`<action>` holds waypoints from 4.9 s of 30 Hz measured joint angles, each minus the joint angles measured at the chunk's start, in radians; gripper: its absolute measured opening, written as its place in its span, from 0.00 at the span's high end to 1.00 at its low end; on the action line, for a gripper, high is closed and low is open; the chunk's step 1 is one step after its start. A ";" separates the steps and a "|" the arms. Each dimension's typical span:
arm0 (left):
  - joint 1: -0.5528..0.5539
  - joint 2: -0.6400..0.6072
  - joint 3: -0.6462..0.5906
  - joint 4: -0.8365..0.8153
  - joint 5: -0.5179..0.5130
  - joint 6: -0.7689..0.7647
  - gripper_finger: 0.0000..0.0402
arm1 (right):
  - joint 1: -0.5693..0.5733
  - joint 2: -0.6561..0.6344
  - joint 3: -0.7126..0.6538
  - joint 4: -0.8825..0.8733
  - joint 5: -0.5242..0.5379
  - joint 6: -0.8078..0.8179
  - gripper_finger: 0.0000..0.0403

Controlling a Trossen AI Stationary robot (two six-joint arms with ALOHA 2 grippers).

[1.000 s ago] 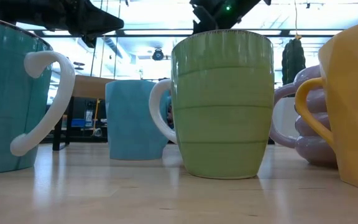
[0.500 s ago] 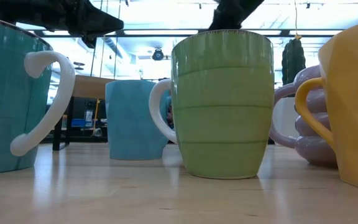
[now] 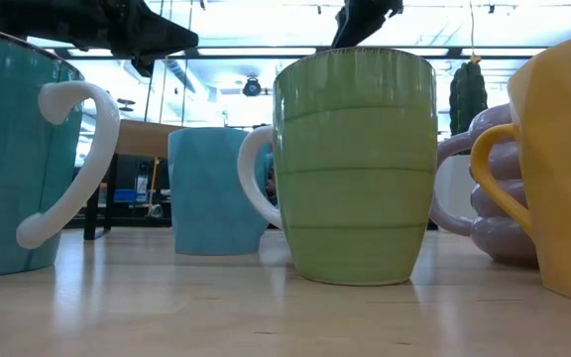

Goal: Place coffee mugs
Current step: Put the pattern white mug on the shelf

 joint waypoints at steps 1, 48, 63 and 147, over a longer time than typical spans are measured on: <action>0.000 0.000 0.000 -0.002 0.000 0.000 0.93 | 0.000 0.006 0.015 -0.002 0.000 -0.011 0.60; 0.000 0.000 0.000 -0.021 0.000 -0.002 0.93 | -0.095 0.145 0.044 0.069 -0.047 -0.191 0.87; 0.000 0.000 0.000 -0.020 0.000 -0.002 0.93 | -0.066 0.147 0.059 0.084 0.045 0.191 0.94; 0.000 0.000 0.000 -0.034 0.000 -0.024 0.93 | -0.041 0.143 0.211 -0.334 0.191 -0.109 0.54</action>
